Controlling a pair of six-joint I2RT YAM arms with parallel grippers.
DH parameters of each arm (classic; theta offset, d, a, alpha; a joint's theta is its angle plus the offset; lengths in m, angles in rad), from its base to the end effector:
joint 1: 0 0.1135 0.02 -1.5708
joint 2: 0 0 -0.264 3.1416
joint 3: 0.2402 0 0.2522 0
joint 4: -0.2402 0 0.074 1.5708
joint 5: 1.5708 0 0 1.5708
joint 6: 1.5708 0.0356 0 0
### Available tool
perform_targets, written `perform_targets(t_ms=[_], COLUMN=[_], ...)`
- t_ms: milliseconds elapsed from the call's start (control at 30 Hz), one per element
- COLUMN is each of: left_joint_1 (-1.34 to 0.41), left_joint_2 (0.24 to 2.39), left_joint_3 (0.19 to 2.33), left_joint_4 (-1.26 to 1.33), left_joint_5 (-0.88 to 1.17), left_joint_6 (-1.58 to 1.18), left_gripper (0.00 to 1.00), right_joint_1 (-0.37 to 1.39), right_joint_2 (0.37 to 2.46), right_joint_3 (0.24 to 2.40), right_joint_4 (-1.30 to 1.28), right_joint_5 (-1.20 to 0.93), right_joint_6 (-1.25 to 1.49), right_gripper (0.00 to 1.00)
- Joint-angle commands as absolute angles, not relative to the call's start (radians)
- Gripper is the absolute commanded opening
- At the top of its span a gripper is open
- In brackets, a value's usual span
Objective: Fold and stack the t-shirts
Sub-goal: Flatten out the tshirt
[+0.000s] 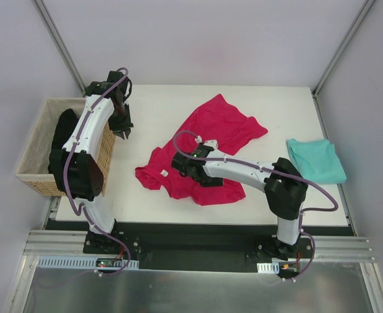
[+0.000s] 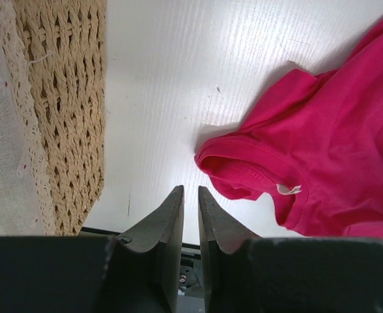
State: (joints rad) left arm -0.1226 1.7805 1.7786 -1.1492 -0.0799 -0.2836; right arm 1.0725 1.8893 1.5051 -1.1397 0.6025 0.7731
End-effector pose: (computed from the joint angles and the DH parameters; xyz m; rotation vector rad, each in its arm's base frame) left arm 0.3623 -0.0418 0.3313 -0.2413 2.7041 -0.0104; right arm 0.1884 0.3040 0.2248 -0.3689 2.5731 -0.4389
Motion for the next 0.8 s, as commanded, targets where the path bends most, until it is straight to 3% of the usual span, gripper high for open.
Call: perform_targets(t_ms=[0, 500, 767], left_joint_1=[-0.114, -0.114, -0.114], left_joint_2=[1.789, 1.789, 1.792], left_joint_3=[1.815, 1.809, 1.832], left_joint_4=[-1.173, -1.175, -1.181], left_joint_5=[-0.060, -0.051, -0.035], left_joint_6=[-0.279, -0.278, -0.278], left_gripper=[0.14, 0.14, 0.14], right_joint_1=[1.046, 0.899, 0.733], right_joint_2=[1.842, 1.864, 1.979], right_joint_3=[1.450, 1.354, 1.673], right_joint_4=[-1.216, -1.203, -1.200], right_joint_5=[0.638, 0.653, 0.699], right_joint_6=[0.870, 0.873, 0.631], right_gripper=[0.39, 0.38, 0.33])
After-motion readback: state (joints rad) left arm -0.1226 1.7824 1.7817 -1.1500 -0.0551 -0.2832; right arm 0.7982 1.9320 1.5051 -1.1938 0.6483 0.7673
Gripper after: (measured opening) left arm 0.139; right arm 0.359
